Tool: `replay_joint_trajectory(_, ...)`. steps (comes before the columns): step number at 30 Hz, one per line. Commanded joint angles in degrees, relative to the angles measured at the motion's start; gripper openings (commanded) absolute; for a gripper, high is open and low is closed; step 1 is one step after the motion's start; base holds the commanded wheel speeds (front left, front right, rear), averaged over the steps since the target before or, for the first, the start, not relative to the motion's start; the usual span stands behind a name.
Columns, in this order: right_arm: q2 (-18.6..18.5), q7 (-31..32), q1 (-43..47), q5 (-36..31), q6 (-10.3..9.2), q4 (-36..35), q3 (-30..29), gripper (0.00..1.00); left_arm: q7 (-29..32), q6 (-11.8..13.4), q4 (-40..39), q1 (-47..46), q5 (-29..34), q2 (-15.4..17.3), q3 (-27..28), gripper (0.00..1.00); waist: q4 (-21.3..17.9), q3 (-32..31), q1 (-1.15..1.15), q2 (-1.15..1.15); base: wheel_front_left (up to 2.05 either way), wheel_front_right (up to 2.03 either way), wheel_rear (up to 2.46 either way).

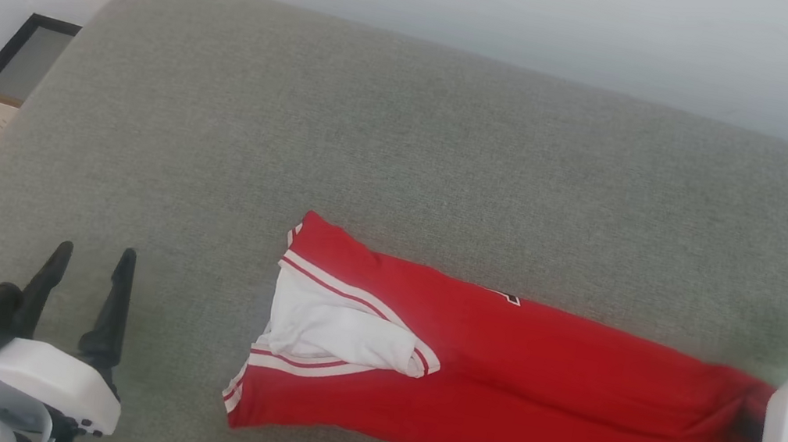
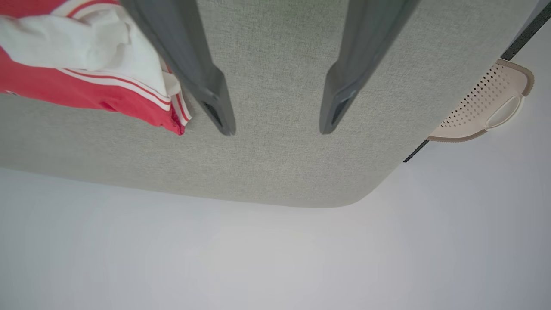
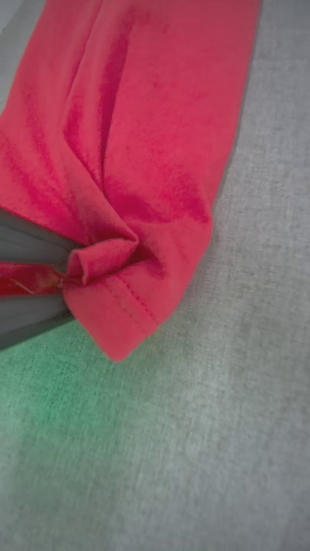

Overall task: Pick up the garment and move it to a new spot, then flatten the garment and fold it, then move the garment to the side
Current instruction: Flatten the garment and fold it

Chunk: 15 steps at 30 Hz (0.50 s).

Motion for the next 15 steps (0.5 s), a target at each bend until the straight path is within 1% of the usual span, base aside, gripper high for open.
replay_joint_trajectory(1,-0.8,-1.1,-0.2,-0.5,-0.26,1.5,-0.6,0.00,-0.3,-0.8,0.0,0.6,0.9,-0.8,0.8,1.00,-0.5,0.0,0.00,0.00,0.00,0.00,0.00)
replay_joint_trajectory(5,-3.3,-2.2,-0.8,-1.4,-0.26,2.8,-2.0,0.00,-0.3,-1.9,0.1,1.0,2.5,-1.7,2.3,1.00,-1.6,-0.1,0.00,0.00,0.00,0.00,0.00)
replay_joint_trajectory(7,-3.8,-2.5,-0.9,-1.8,-0.26,3.3,-2.5,0.00,-0.3,-2.3,0.2,1.1,2.5,-1.9,2.5,1.00,-1.9,-0.2,0.00,0.00,0.00,0.00,0.00)
replay_joint_trajectory(8,-5.0,-3.3,-1.3,-2.6,-0.25,4.2,-3.4,0.00,-0.3,-2.7,0.4,1.3,2.8,-2.1,3.1,1.00,-2.5,-0.2,0.00,0.00,0.00,0.00,0.00)
replay_joint_trajectory(11,-7.2,-4.9,-2.3,-4.5,-0.21,6.3,-4.7,0.00,-0.3,-3.4,0.5,1.2,3.4,-2.5,3.7,1.00,-3.4,-0.2,0.00,0.00,0.00,0.00,0.00)
replay_joint_trajectory(15,-8.3,-6.3,-3.3,-5.6,-0.19,8.1,-5.4,0.00,-0.3,-4.0,0.8,1.2,3.7,-3.0,3.9,1.00,-4.3,-0.3,0.00,0.00,0.00,0.00,0.00)
